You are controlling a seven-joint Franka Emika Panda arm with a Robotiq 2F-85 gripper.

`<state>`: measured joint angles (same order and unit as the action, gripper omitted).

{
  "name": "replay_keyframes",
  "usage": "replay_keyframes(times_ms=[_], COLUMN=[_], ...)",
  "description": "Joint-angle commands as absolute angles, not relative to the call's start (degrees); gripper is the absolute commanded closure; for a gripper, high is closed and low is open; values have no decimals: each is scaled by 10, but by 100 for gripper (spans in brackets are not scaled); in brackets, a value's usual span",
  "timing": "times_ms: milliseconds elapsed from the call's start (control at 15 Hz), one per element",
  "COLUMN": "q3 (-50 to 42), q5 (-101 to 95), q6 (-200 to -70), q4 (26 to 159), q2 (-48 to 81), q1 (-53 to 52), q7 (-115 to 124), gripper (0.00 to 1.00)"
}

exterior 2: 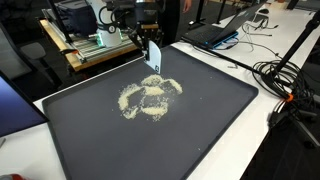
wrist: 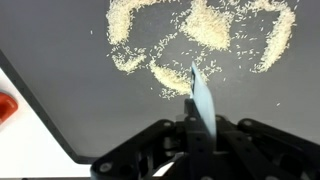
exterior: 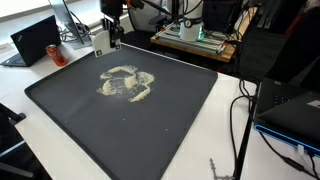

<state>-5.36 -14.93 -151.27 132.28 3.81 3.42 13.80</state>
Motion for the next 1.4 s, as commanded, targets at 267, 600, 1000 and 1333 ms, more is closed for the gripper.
replay_keyframes(times_ms=[267, 600, 1000, 1333], q3=[-45, -54, -82, -82], q5=[-85, -55, -50, -37], q6=[-1562, -1591, -1608, -1588], q4=[1245, 1202, 1154, 1122], q2=[169, 242, 304, 336], q1=[26, 30, 22, 26], q7=[134, 126, 143, 133], gripper=[99, 99, 99, 99])
